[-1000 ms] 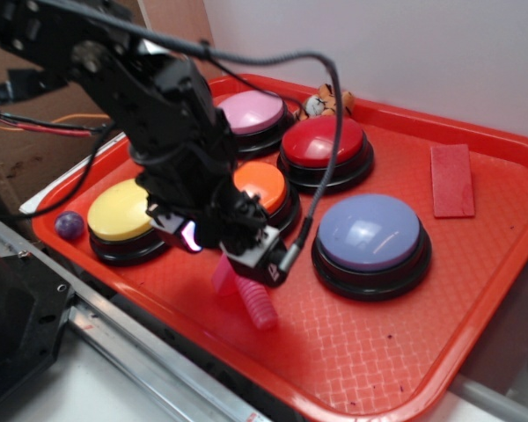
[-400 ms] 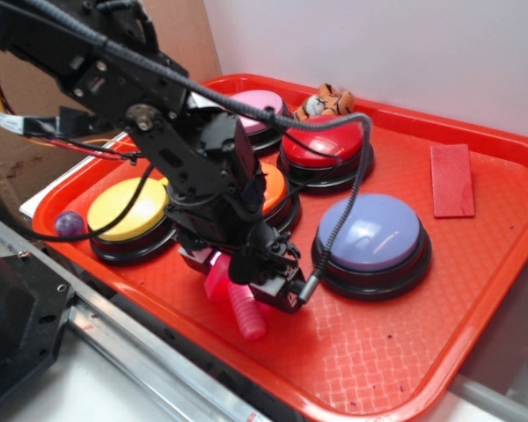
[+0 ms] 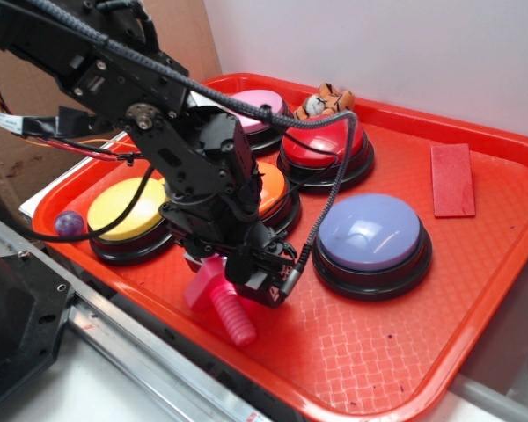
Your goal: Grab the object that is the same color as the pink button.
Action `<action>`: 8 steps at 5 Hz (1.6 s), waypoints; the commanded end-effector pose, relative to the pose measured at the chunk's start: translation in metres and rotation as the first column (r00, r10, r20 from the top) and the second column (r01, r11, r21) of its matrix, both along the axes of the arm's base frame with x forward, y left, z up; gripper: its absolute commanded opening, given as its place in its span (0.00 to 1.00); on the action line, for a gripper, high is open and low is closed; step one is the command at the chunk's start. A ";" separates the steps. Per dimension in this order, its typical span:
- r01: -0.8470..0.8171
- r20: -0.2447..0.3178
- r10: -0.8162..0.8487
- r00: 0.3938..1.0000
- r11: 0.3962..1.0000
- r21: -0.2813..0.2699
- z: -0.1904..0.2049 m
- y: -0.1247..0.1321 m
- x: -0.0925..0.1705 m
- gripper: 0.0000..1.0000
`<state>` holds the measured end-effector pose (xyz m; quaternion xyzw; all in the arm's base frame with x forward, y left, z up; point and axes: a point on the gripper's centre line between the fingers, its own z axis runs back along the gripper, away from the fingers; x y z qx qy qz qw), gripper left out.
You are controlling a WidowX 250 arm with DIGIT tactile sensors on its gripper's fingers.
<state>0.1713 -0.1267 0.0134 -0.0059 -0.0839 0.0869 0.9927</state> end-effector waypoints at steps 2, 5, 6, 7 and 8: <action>-0.022 0.014 0.022 1.000 0.999 -0.045 0.081 0.019 0.026 0.00; 0.019 -0.003 -0.020 1.000 0.983 -0.184 0.179 0.073 0.046 0.00; -0.006 0.033 0.014 0.999 0.974 -0.228 0.200 0.094 0.044 0.00; -0.039 0.054 0.050 0.997 0.979 -0.201 0.207 0.101 0.040 0.00; -0.062 0.030 0.066 0.997 0.990 -0.131 0.205 0.099 0.041 0.00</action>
